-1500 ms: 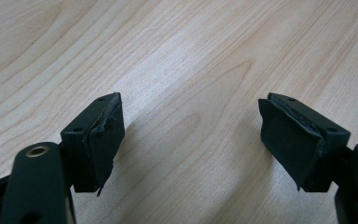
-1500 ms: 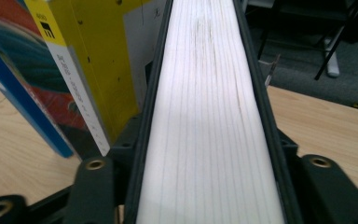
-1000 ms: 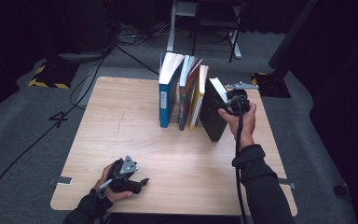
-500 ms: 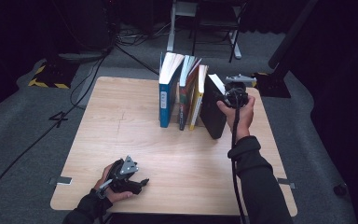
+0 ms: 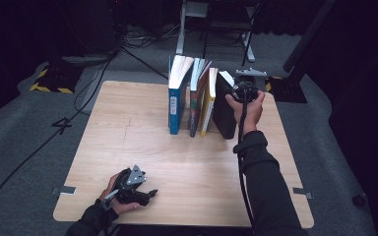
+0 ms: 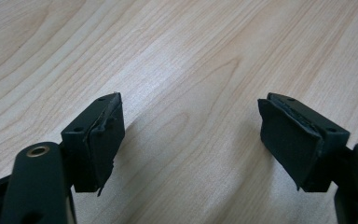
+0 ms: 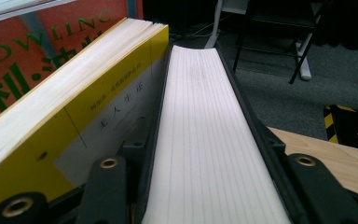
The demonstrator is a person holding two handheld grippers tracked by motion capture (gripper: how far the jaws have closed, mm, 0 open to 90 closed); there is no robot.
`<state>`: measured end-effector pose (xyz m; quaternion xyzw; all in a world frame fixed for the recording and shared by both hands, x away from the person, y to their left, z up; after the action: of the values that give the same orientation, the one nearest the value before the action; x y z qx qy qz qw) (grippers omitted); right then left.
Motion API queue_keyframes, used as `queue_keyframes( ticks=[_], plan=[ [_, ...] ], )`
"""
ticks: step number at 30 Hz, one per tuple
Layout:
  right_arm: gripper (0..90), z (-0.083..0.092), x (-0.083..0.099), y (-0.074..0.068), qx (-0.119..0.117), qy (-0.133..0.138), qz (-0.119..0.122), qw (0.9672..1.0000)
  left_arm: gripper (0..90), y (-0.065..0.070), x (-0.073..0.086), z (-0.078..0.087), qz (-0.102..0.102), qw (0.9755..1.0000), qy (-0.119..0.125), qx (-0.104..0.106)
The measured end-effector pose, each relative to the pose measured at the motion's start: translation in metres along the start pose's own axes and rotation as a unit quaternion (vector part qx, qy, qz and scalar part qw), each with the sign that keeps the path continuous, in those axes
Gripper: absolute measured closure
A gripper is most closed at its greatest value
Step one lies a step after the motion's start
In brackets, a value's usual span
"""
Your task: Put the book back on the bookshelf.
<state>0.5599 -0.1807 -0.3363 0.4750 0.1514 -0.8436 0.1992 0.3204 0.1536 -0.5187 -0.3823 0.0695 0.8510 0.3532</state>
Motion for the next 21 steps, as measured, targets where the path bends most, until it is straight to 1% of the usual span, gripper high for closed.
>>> queue_keyframes(
  ticks=[1,3,4,5,7,8,9,14,17,21],
  plan=[
    [52.8,-0.002,-0.003,0.001,-0.001,0.008,0.003,1.0,22.3,0.0,0.0,0.0,0.0,1.0,0.0,0.0],
    [52.9,-0.002,-0.004,0.002,0.0,0.01,0.0,1.0,22.3,0.0,0.0,0.0,-0.001,1.0,0.0,0.001],
    [52.9,-0.003,-0.004,0.003,0.0,0.015,-0.003,0.9999,22.3,0.0,0.0,0.0,-0.001,1.0,0.0,0.001],
    [52.9,-0.003,-0.005,0.004,0.001,0.026,-0.004,0.9996,22.3,0.0,0.0,0.0,-0.001,1.0,0.001,0.001],
    [52.9,-0.005,-0.006,0.004,0.004,0.044,-0.001,0.999,22.3,0.0,0.0,0.0,-0.001,1.0,0.001,0.001],
    [52.8,-0.008,-0.005,0.005,0.005,0.05,0.001,0.9987,22.3,0.0,0.0,0.0,-0.001,1.0,0.0,0.001],
    [52.8,-0.008,-0.005,0.005,0.005,0.05,0.001,0.9987,22.4,0.0,0.0,0.0,-0.001,1.0,0.0,0.001],
    [52.8,-0.022,0.008,0.012,0.001,0.072,0.0,0.9974,22.9,0.001,0.001,0.001,0.0,1.0,0.002,0.0],
    [52.7,-0.023,0.013,0.012,-0.003,0.085,0.003,0.9964,22.9,0.001,0.001,0.001,0.0,1.0,0.002,-0.001],
    [52.1,-0.02,0.017,0.011,-0.005,0.085,0.006,0.9963,22.9,0.001,0.001,0.002,0.0,1.0,0.001,-0.001]
  ],
)
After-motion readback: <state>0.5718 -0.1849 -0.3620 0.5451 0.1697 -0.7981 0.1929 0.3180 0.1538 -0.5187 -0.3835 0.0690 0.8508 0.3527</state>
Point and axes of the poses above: each handheld gripper's, and its own axes: z roughly backward along the jaws, x roughly out of its underside, y roughly to its right, the point moved 2 cm from there along -z, roughly forward along the jaws, and after that the axes turned 13 degrees about -x, right-handed, at the moved point
